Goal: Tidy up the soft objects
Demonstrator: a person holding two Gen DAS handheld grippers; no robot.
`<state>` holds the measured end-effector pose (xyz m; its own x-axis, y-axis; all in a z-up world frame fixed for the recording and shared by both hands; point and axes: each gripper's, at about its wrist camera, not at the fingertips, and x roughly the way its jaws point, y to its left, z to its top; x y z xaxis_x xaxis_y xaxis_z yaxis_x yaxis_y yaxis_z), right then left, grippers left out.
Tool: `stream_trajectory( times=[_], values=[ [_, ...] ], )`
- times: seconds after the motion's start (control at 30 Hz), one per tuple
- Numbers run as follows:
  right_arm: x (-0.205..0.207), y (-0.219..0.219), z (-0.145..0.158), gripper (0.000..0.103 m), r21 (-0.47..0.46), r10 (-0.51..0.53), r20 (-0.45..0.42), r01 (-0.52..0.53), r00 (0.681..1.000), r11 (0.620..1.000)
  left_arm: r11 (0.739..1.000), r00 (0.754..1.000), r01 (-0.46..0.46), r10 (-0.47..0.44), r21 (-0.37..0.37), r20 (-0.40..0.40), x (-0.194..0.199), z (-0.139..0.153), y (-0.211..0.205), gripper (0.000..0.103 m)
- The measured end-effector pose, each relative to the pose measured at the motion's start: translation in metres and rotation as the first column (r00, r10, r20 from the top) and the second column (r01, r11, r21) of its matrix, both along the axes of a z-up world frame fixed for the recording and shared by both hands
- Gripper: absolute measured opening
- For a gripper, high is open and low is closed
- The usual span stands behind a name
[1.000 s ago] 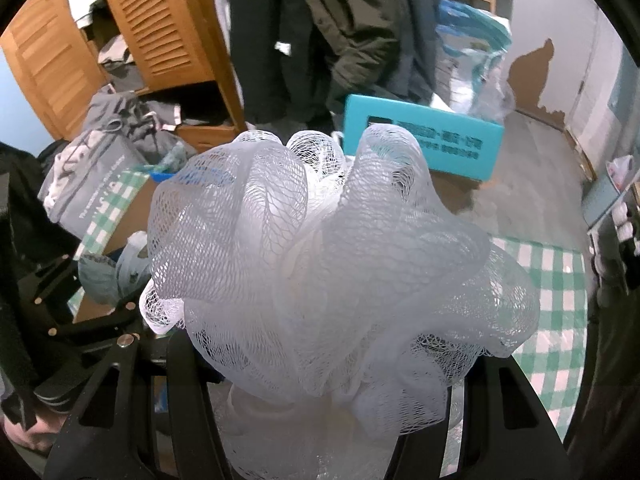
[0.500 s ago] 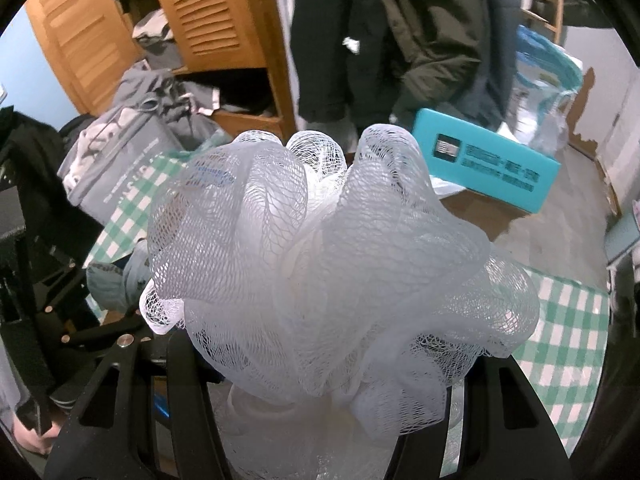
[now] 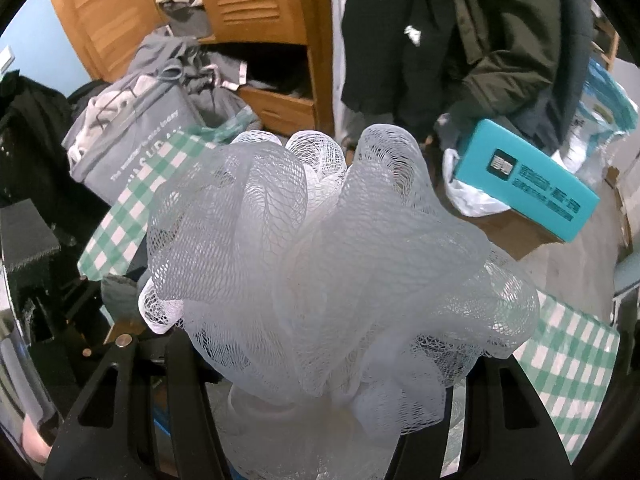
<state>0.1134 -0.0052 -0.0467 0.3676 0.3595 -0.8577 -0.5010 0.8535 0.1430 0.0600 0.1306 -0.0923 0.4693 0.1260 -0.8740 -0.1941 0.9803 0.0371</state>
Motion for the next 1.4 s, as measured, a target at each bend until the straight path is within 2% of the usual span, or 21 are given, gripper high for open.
stream_trajectory(
  times=[0.13,0.17,0.23,0.37,0.67,1.0,1.07,1.4],
  values=[
    [0.005,0.012,-0.007,0.071,-0.004,0.017,-0.002,-0.017,1.0,1.0,1.0,1.0,-0.022,0.022,0.006,-0.012,-0.001,-0.001,0.005,0.064],
    [0.006,0.013,-0.007,0.072,-0.001,0.016,-0.003,-0.016,1.0,1.0,1.0,1.0,-0.029,0.029,0.008,-0.011,-0.002,0.001,0.006,0.073],
    [0.008,0.013,-0.007,0.076,0.005,0.006,-0.004,-0.006,1.0,1.0,0.999,0.999,-0.045,0.045,0.016,-0.001,-0.004,0.005,0.008,0.082],
    [0.006,0.01,-0.001,0.081,0.023,0.003,0.014,-0.003,1.0,1.0,0.999,0.999,-0.039,0.039,0.016,0.008,-0.006,0.013,0.008,0.087],
    [0.0,-0.001,0.018,0.081,0.067,-0.018,0.052,0.015,0.998,0.998,0.998,1.0,-0.007,0.006,0.057,0.024,-0.017,0.026,-0.001,0.087],
    [-0.026,-0.028,0.028,0.081,0.042,-0.05,0.068,0.047,0.996,0.998,0.997,0.998,0.023,-0.027,0.075,0.065,-0.034,0.051,-0.008,0.088],
    [-0.032,-0.035,0.032,0.081,0.04,-0.062,0.075,0.059,0.995,0.997,0.996,0.996,0.034,-0.04,0.078,0.074,-0.037,0.056,-0.01,0.094],
    [-0.057,-0.071,0.053,0.082,0.057,-0.134,0.127,0.128,0.983,0.99,0.993,0.989,0.075,-0.086,0.089,0.124,-0.049,0.076,-0.025,0.102]
  ],
)
